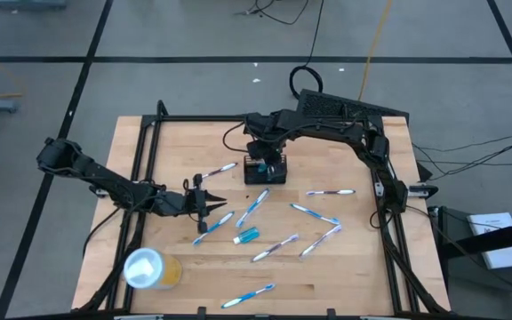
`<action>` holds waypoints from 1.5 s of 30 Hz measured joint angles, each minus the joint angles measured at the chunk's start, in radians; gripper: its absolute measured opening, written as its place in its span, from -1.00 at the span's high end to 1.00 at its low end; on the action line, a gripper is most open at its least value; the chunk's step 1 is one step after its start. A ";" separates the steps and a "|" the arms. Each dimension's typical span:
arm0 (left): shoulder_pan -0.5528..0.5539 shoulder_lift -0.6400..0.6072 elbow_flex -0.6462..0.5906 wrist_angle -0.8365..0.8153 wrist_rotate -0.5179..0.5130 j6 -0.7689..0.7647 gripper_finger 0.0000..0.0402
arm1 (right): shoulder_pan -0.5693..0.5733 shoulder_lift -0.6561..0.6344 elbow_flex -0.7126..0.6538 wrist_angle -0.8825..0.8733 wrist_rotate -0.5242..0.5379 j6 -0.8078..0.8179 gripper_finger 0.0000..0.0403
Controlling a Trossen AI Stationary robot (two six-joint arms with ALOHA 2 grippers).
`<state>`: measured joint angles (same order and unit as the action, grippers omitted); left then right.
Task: Pick & Place toothbrushing station
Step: Put the blue mouthwash bottle into the black organizer
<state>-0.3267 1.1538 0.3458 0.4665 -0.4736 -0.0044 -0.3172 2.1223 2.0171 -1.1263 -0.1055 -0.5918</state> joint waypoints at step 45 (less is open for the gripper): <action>0.000 0.000 0.000 -0.016 0.000 -0.002 0.75 | 0.030 0.008 -0.036 0.047 -0.034 -0.050 0.61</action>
<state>-0.3265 1.1538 0.3458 0.4507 -0.4732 -0.0059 -0.2869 2.1307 1.9812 -1.0796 -0.1390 -0.6415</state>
